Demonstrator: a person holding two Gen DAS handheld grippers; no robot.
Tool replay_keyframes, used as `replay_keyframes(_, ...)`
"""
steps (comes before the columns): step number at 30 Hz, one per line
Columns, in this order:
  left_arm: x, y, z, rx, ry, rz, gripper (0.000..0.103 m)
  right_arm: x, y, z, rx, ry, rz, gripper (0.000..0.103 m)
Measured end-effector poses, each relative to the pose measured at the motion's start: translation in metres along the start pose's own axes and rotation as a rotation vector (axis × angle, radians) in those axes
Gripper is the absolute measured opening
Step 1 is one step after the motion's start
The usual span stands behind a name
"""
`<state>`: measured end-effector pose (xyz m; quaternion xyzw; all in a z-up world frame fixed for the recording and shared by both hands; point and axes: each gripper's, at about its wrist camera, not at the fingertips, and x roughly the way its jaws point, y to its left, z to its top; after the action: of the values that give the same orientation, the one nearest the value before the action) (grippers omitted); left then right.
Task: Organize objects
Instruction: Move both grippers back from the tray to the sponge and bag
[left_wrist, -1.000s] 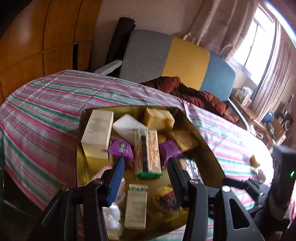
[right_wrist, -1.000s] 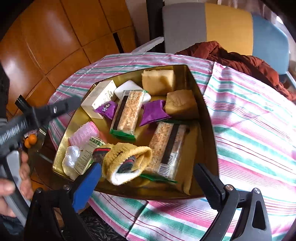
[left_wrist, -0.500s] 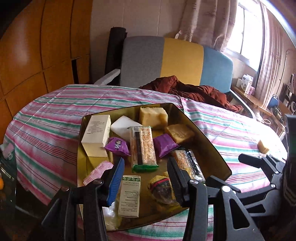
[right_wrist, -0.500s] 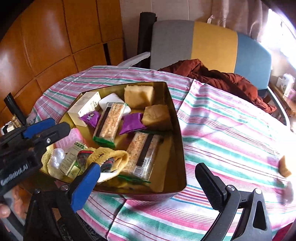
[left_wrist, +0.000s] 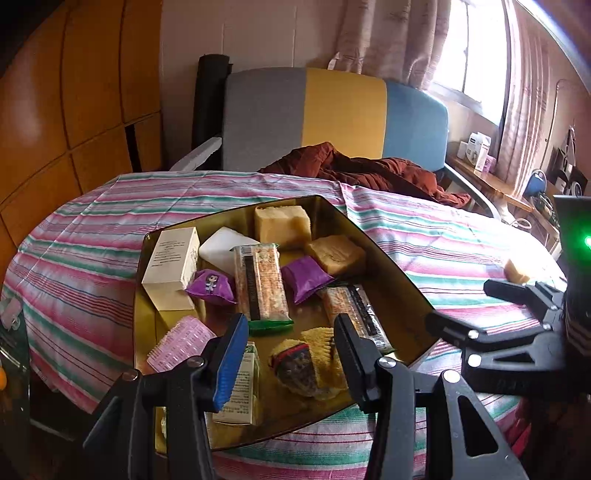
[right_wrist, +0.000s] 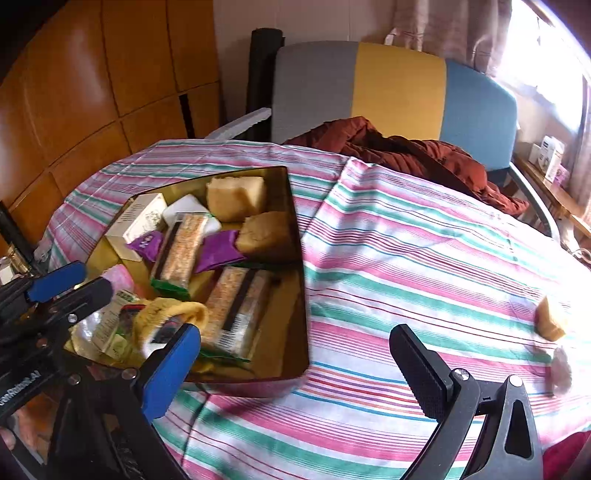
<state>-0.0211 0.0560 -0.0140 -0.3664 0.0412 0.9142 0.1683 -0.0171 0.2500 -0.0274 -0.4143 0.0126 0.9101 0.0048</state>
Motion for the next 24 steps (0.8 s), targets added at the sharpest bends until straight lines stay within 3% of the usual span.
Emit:
replay_keyframes(11,-0.003,-0.026,0.001,0.069,0.006,-0.045,0.049,-0.001,-0.061,0.001,0.034,0.017,-0.154,0.103)
replay_keyframes(24,0.004,-0.086,0.005,0.216,0.030,-0.151,0.049,-0.031,-0.205,-0.001,0.149,-0.040,-0.415,0.103)
